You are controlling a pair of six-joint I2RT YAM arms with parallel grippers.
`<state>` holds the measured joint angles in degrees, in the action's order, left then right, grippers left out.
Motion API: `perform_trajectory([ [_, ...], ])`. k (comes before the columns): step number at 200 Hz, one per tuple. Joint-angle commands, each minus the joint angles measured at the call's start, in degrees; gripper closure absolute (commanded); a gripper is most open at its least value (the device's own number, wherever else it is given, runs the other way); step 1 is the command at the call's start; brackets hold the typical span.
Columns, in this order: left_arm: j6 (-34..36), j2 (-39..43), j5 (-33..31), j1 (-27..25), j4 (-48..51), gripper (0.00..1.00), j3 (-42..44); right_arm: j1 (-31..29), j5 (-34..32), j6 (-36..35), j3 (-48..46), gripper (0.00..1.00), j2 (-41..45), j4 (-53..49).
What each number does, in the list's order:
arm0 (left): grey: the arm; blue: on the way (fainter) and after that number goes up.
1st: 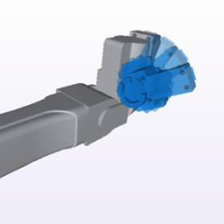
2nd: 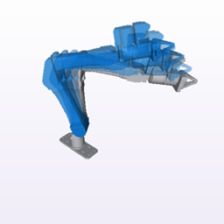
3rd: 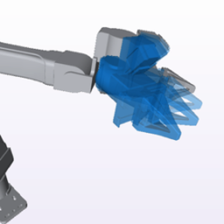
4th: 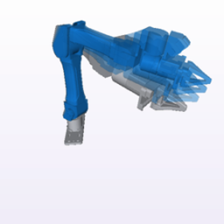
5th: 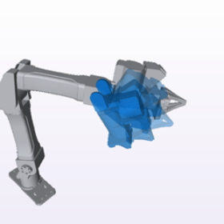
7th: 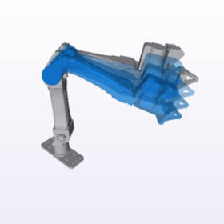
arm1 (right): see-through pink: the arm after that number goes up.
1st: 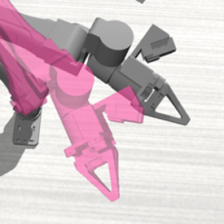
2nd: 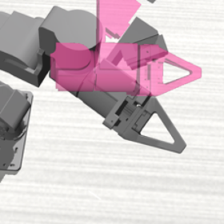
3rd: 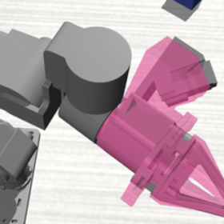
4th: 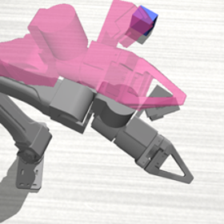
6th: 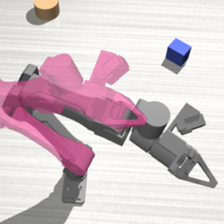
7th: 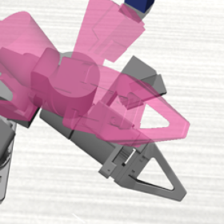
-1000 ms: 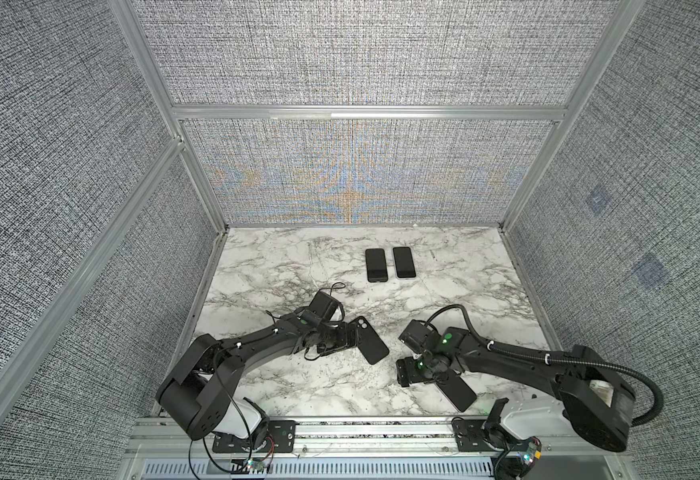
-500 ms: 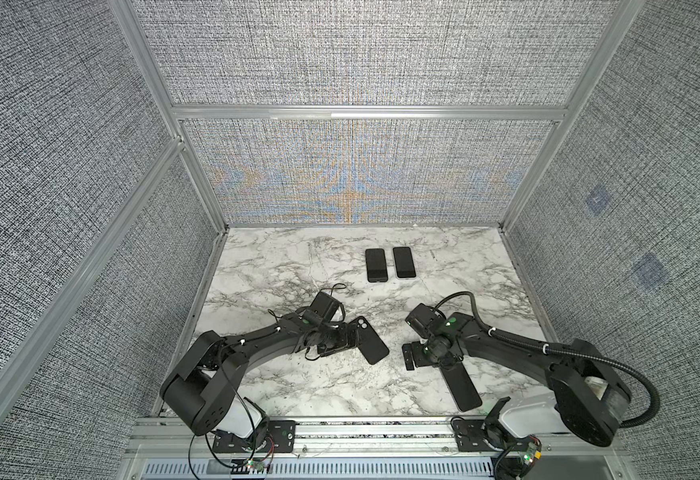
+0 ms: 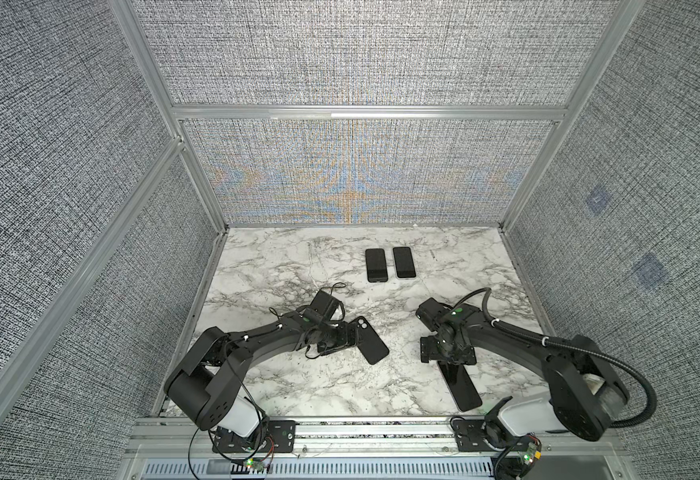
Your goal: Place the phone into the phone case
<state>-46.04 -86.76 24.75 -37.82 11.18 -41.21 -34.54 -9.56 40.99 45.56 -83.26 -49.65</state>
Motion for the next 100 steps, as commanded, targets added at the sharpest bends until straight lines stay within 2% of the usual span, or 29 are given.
perform_trajectory([
  [1,1.3,0.3,1.1,0.5,-1.1,0.12,0.3,0.4,1.7,2.9,-1.0,0.01,-0.5,-0.5],
  [49,2.0,0.5,1.9,1.4,-1.0,0.12,0.6,3.2,0.0,3.8,-4.6,0.01,2.6,0.5],
  [100,2.1,0.4,2.3,1.6,-1.3,0.12,0.4,10.5,5.4,3.4,-10.7,0.01,6.8,7.1],
])
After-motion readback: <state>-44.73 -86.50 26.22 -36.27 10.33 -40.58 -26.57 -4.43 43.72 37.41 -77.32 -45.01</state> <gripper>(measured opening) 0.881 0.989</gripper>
